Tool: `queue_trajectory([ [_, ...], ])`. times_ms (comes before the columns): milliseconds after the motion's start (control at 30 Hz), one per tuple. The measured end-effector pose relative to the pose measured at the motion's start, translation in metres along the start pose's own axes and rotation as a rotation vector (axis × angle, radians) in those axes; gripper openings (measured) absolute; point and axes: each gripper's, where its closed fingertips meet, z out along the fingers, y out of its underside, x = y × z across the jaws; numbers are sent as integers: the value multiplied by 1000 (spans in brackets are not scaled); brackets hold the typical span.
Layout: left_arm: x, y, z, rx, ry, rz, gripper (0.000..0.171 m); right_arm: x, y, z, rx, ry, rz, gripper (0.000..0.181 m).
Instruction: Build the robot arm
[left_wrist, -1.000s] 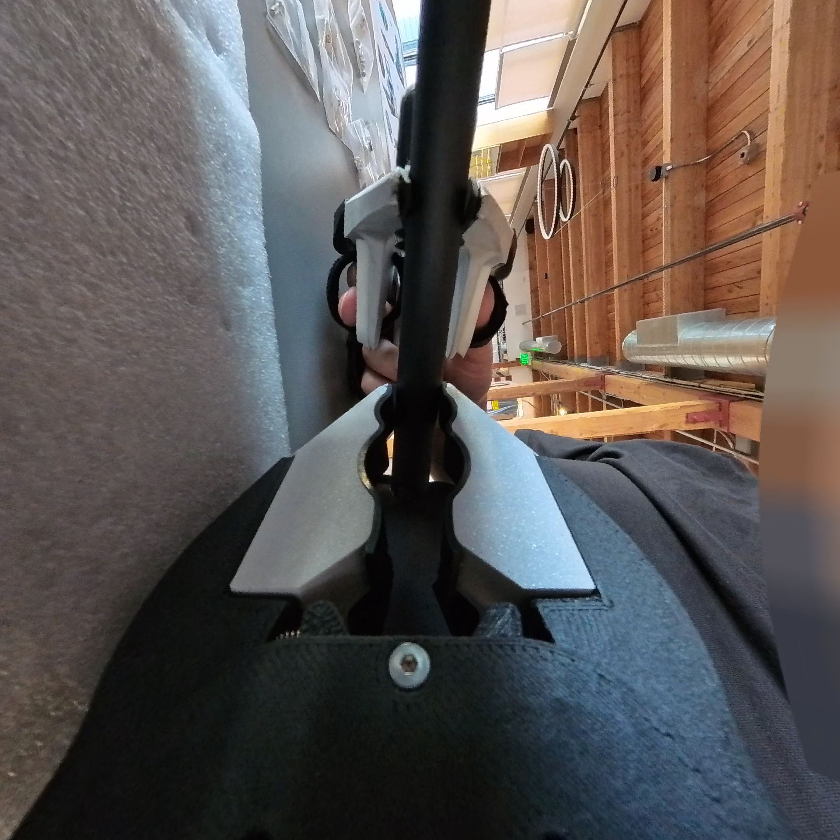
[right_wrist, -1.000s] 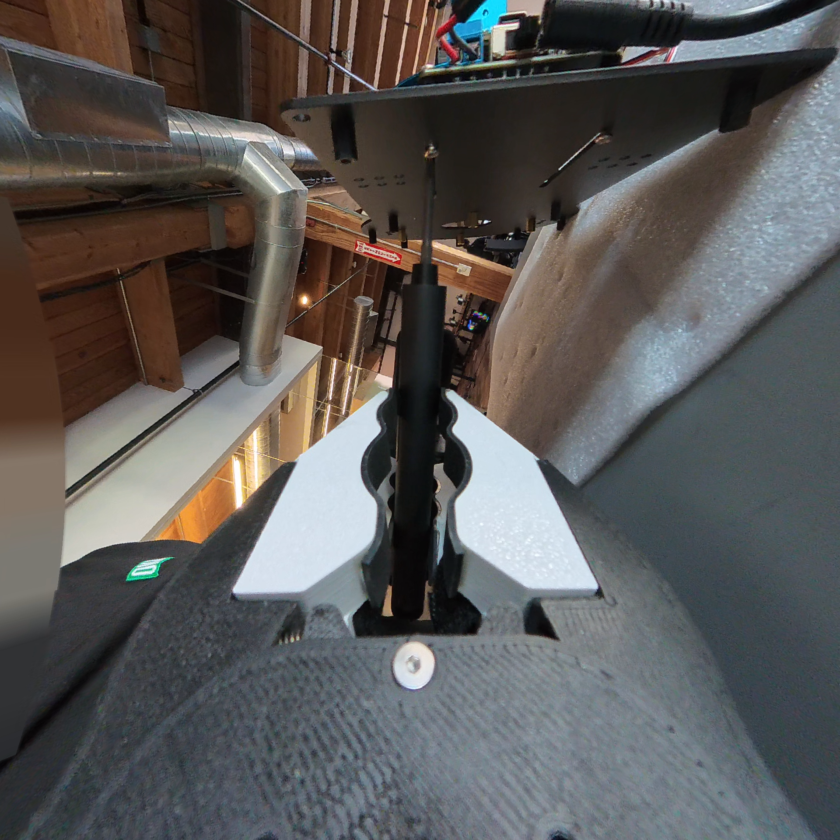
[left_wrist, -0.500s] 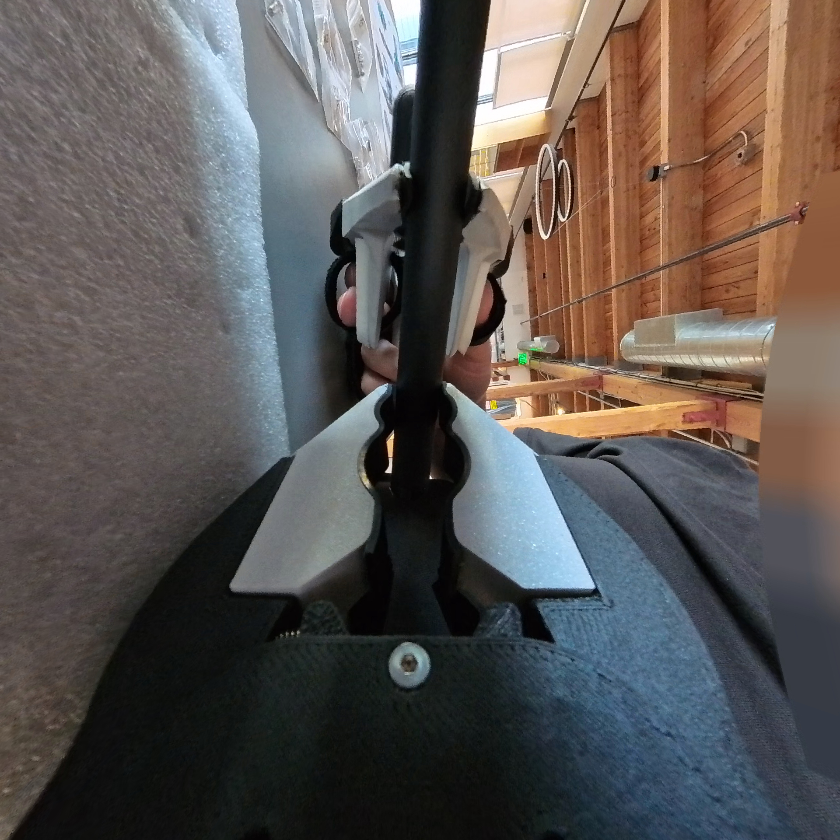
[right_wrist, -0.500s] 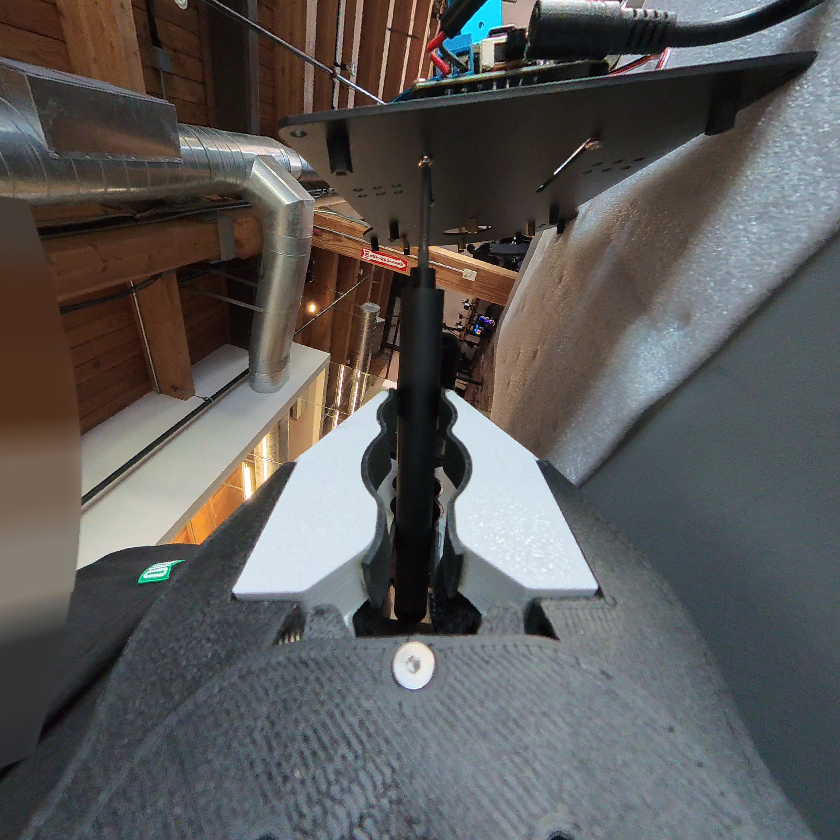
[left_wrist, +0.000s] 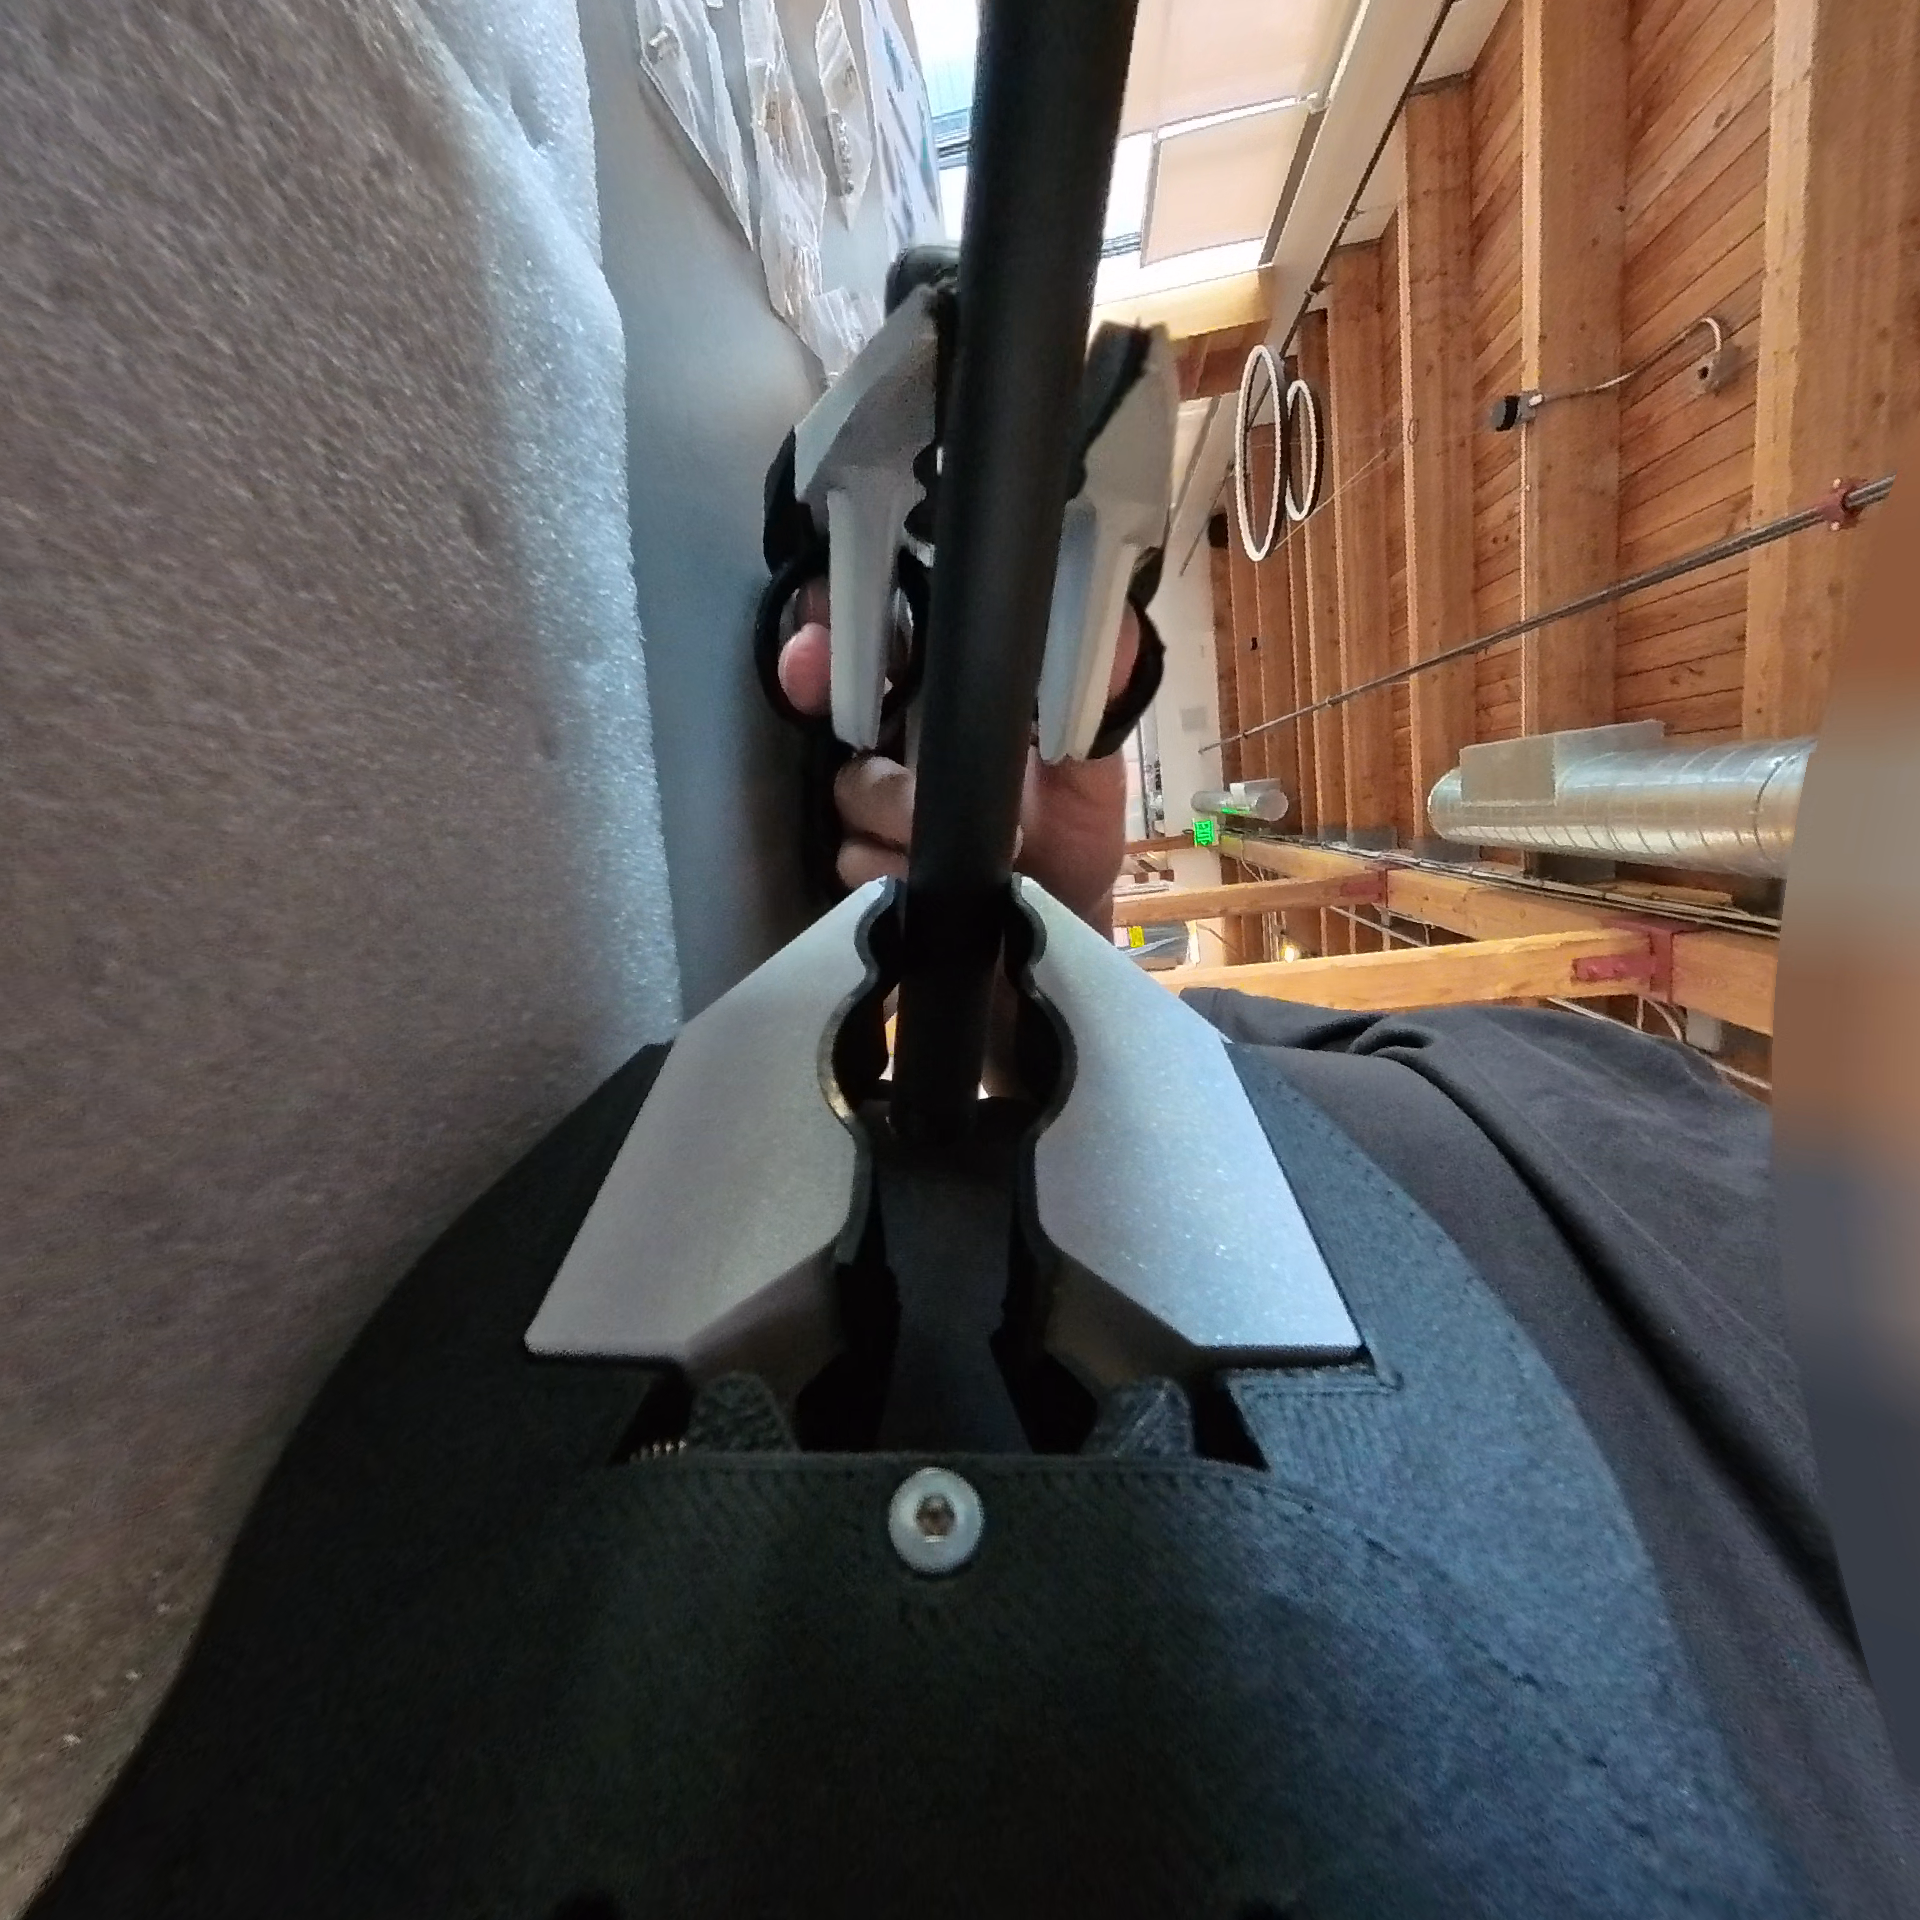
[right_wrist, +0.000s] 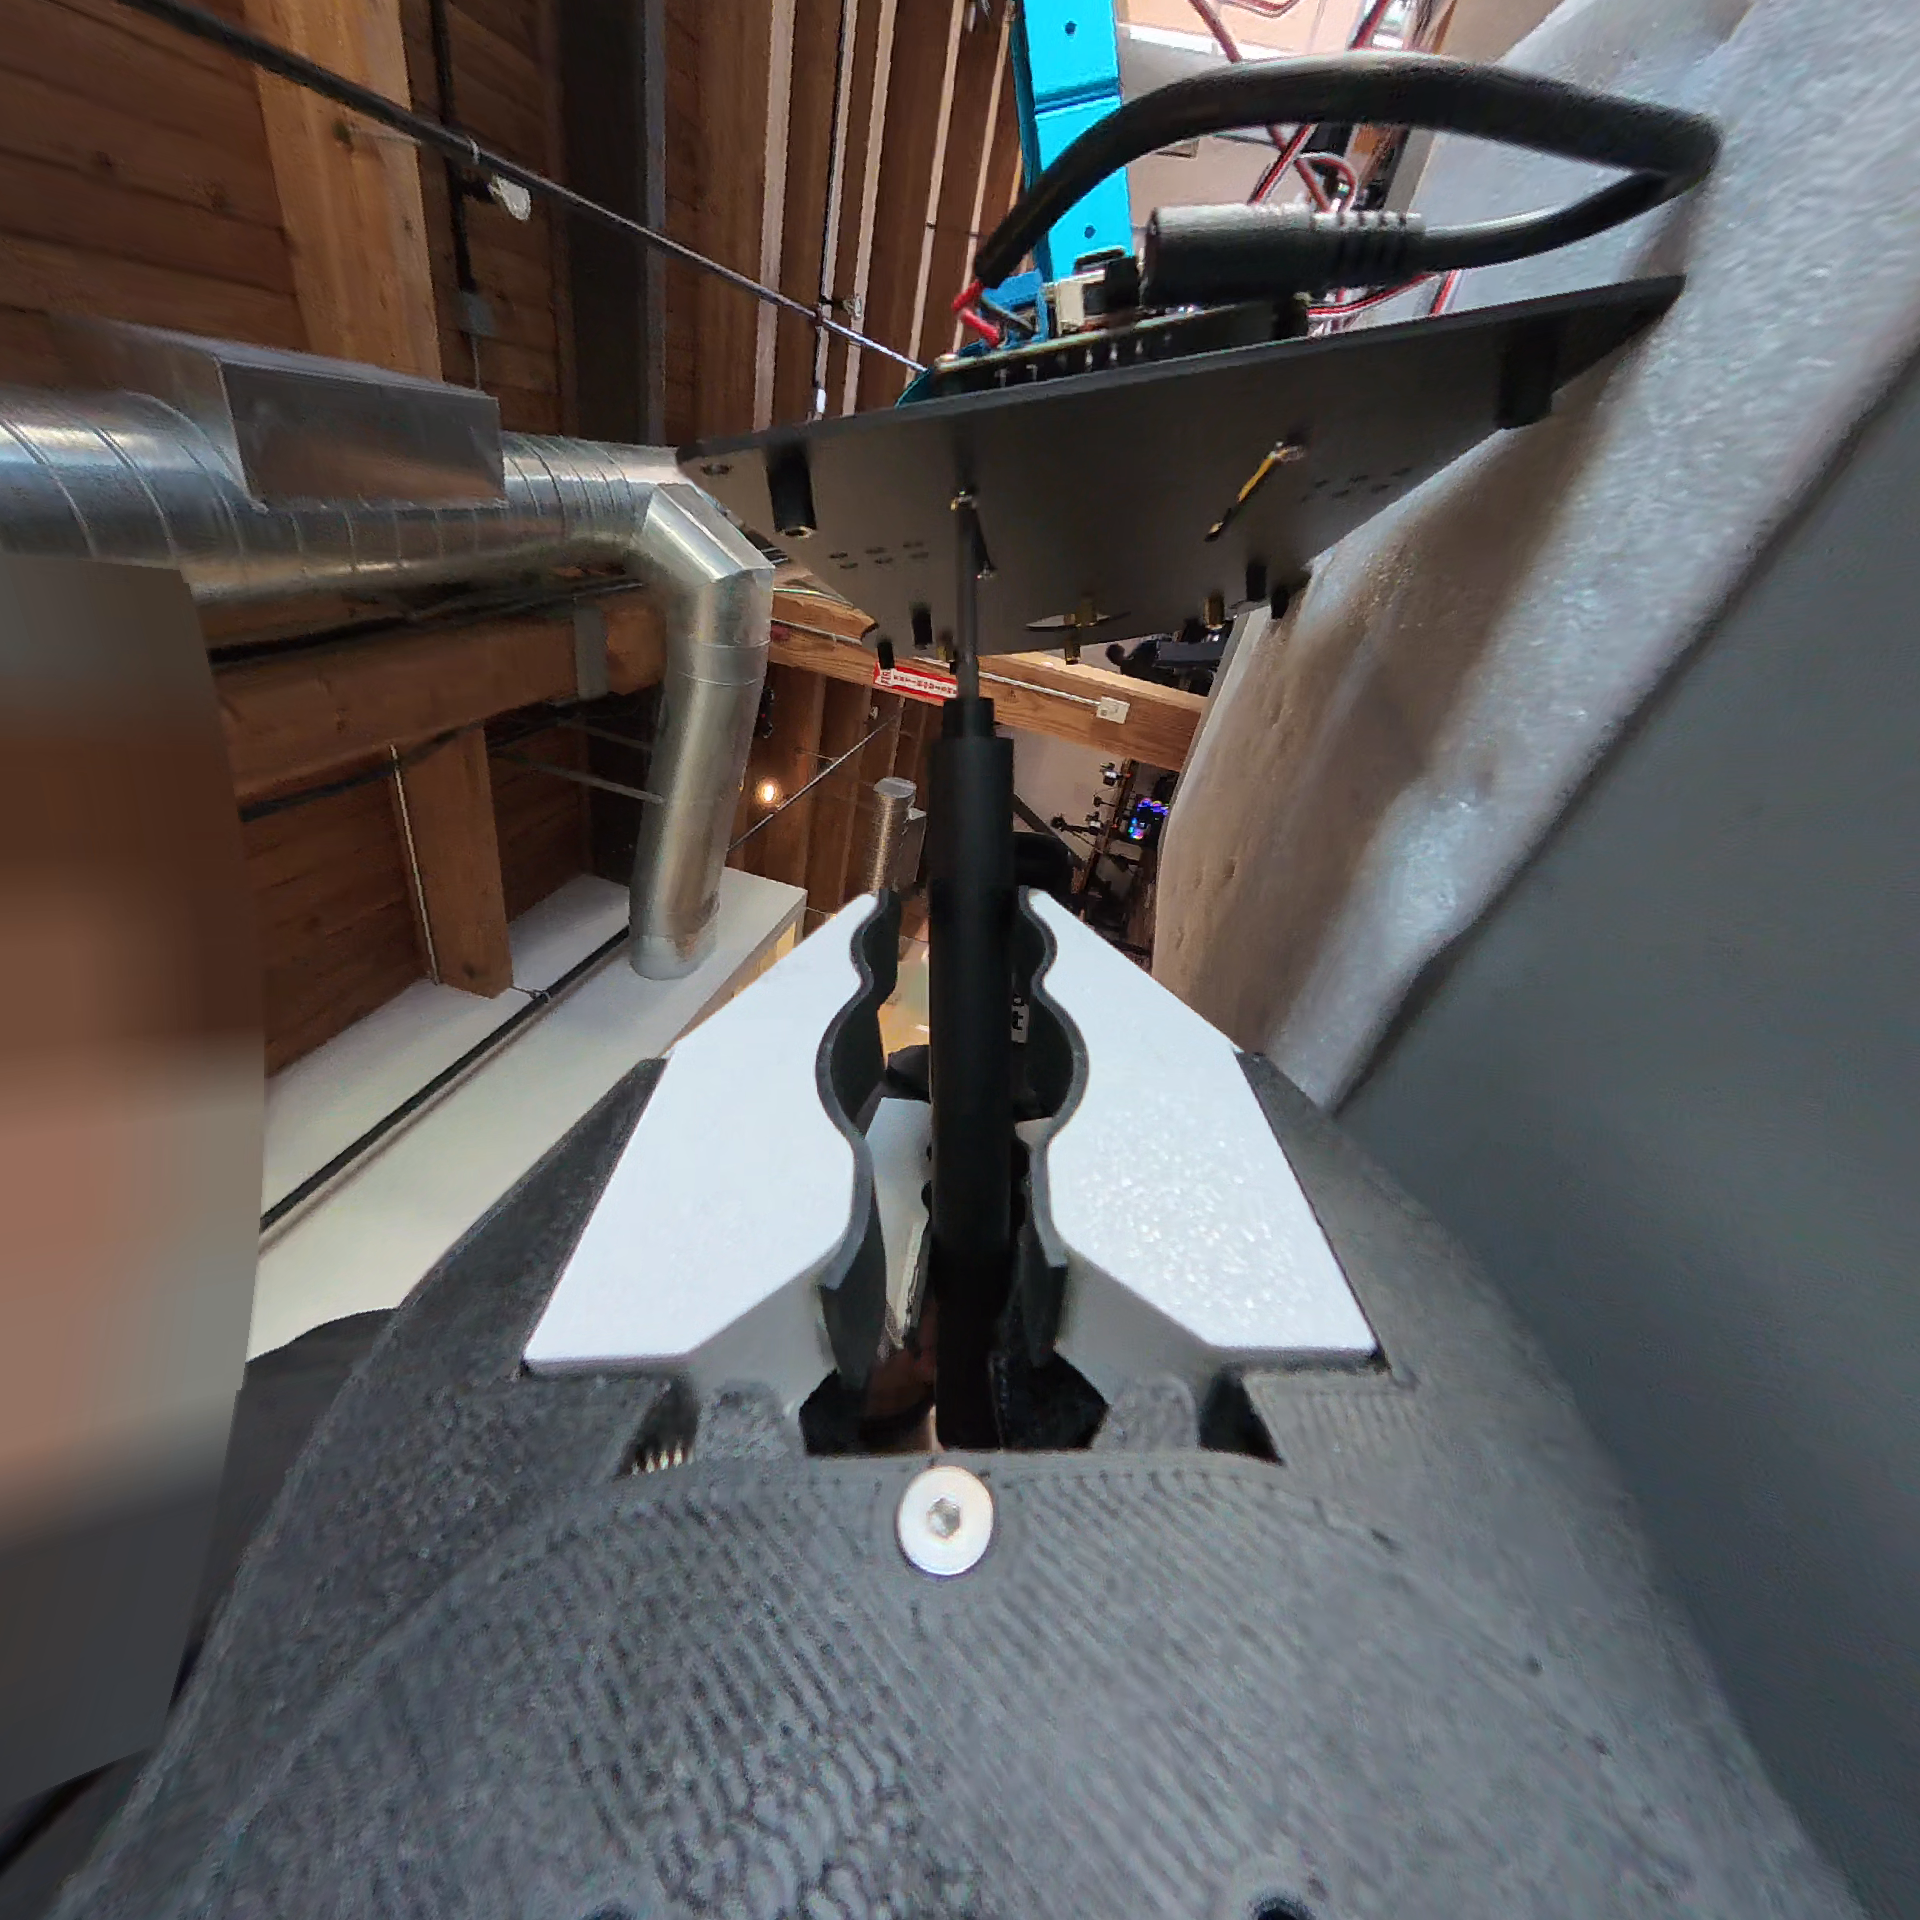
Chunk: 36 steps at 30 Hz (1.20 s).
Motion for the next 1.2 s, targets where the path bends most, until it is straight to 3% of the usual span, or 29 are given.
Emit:
queue_trajectory([
  [367, 0, 0, -2, 1, 1, 2, 18, 3, 3, 2, -18, 30, -26, 15],
  [533, 0, 0, -2, -1, 14, -20, 16, 6, 3, -2, -2, 50, -16, 26],
  [767, 3, 2, 1, -22, 20, 5, 17, 3, 3, -2, -5, 41, -22, 18],
  [1200, 11, 8, 2, -31, 63, 24, 16, -5, 15, -2, -76, 8, -50, 19],
])
